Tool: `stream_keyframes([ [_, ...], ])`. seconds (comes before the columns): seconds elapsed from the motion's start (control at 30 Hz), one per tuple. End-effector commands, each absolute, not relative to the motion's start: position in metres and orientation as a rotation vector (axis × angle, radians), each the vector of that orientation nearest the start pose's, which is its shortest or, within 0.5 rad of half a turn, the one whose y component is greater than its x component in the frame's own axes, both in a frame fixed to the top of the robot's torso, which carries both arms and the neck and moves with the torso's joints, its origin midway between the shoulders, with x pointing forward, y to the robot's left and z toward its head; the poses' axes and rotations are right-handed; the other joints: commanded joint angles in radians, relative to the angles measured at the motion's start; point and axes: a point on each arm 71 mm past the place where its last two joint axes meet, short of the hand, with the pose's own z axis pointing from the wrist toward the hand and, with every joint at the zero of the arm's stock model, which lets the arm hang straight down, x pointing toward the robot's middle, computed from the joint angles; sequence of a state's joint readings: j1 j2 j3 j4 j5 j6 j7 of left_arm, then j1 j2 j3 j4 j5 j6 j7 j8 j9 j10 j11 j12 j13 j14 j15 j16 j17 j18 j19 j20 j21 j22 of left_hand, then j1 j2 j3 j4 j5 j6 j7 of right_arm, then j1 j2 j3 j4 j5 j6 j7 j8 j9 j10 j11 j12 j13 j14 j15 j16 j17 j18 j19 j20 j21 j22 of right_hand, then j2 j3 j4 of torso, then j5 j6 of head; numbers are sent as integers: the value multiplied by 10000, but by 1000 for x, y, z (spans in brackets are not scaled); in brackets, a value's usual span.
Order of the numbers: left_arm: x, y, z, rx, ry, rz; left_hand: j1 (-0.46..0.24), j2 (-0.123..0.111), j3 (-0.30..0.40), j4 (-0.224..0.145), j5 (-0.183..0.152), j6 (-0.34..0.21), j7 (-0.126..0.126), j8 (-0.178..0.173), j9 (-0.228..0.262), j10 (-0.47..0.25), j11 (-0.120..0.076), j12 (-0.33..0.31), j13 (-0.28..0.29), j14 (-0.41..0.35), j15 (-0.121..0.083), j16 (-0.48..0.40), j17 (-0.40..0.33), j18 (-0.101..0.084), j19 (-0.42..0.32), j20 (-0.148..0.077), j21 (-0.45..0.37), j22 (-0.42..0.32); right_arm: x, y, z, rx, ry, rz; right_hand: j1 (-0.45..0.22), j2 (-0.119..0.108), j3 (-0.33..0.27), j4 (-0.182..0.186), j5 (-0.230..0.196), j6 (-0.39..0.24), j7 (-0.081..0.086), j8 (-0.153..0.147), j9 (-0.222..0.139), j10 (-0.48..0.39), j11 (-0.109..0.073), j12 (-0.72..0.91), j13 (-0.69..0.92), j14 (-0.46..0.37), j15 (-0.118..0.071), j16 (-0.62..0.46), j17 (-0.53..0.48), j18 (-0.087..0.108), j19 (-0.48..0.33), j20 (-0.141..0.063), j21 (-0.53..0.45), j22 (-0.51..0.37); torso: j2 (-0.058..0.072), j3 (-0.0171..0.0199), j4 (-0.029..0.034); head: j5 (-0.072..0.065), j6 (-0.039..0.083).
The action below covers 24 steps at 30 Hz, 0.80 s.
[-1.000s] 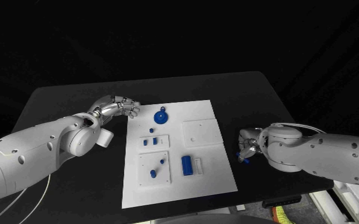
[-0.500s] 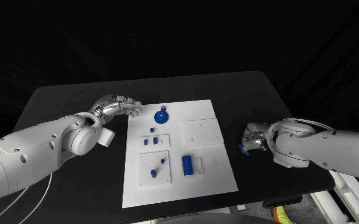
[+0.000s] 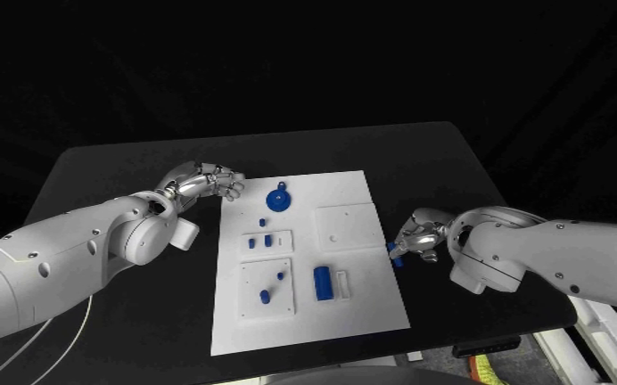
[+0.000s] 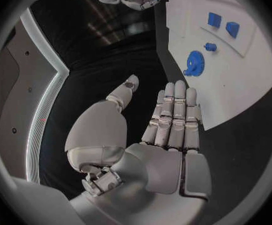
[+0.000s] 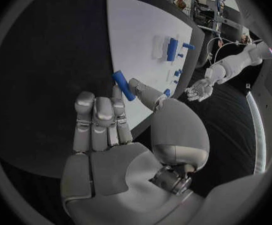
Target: Assemble the parts on the task board
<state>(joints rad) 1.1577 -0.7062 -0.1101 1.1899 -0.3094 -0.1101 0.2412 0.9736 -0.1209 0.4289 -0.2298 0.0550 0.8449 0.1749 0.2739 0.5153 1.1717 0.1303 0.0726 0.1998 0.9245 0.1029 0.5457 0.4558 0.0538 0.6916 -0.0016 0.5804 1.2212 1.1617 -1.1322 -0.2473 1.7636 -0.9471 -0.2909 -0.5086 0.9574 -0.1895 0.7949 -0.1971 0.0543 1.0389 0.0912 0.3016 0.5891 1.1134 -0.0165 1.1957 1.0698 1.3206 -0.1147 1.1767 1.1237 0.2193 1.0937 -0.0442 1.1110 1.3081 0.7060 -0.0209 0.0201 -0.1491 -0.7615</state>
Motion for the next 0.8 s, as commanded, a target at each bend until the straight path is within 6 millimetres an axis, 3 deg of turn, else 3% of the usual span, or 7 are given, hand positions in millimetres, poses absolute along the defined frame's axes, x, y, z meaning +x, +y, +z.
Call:
stream_keyframes([
  [0.03,520,225,-251,-8798,17789,-13093,40,61,-41,-15,-24,-45,-27,52,-11,-51,-27,-6,-10,22,22,-50,13,124,-19,71,-35,11,381,-287,-279,6946,22512,3979,-58,-35,7,75,-32,42,-6,-54,-15,-21,-32,-41,19,16,-82,-36,-3,425,72,-20,13,130,2,-1,1,57,-28],
  [0.43,519,224,-251,-8786,17805,-13124,45,64,-39,-16,-24,-45,-27,56,-12,-50,-27,-6,-11,23,22,-57,22,122,-17,72,-40,16,378,-249,-294,6572,23371,4632,-231,-78,-131,214,-40,31,-5,-80,-21,-49,-31,-52,58,15,-87,-48,2,425,83,-40,-12,125,1,-16,4,148,-45],
  [0.8,519,225,-251,-8788,17828,-13133,47,67,-39,-14,-25,-46,-26,58,-13,-51,-26,-7,-12,23,23,-63,30,120,-15,72,-44,20,365,-225,-317,6316,24166,4776,-386,-89,-240,326,-48,34,-10,-90,-18,-65,-37,-59,90,9,-94,-54,11,425,82,-58,-32,125,2,3,-3,226,-64],
])
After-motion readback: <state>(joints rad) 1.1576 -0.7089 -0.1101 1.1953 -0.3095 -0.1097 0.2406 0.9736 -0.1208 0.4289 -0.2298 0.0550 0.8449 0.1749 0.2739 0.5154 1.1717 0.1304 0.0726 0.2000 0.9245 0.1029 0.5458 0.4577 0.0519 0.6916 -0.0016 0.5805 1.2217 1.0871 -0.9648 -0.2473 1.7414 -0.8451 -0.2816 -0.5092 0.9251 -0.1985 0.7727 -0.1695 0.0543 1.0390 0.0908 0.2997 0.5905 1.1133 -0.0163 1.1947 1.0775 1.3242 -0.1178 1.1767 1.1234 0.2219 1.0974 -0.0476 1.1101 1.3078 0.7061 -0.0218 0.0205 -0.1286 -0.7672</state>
